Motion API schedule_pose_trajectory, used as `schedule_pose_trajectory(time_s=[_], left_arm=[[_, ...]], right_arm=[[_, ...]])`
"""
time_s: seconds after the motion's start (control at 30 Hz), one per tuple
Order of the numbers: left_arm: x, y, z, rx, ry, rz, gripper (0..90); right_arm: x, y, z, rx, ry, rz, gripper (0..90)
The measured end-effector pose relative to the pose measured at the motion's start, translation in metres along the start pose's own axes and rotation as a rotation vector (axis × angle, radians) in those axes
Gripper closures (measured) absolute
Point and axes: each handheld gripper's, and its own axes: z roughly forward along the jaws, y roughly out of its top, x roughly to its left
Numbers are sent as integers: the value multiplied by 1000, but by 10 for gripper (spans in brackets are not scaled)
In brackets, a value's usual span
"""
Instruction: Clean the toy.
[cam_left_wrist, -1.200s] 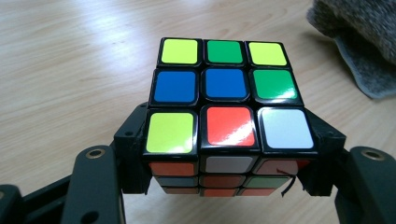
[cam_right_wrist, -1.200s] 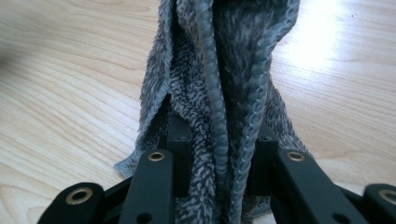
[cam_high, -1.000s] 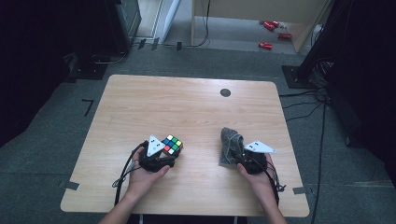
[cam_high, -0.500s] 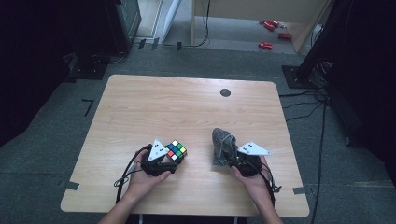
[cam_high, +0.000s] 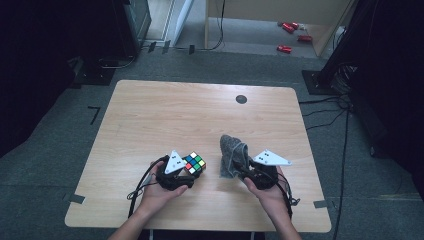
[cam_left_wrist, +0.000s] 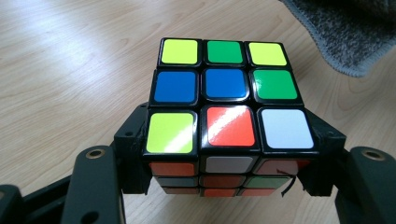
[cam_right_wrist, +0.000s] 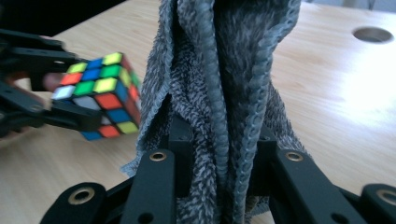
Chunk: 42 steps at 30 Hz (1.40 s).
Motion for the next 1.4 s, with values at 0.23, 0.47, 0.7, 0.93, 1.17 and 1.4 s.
schedule_pose_trajectory(time_s=[0.23,0.47,0.7,0.93,1.17,1.4], left_arm=[[-11,10,2,25,-1,65,352],[-15,23,3,14,-7,92,351],[-24,27,10,67,13,154,352],[-24,28,5,62,24,160,352],[-25,27,12,94,25,144,353],[-26,28,13,117,19,146,353]], right_arm=[[21,13,4,-22,52,-36,703],[37,30,19,9,115,-43,705],[58,31,35,45,110,-108,710],[48,28,34,35,30,-60,710],[67,24,34,50,73,-140,720],[60,24,41,38,87,-97,720]])
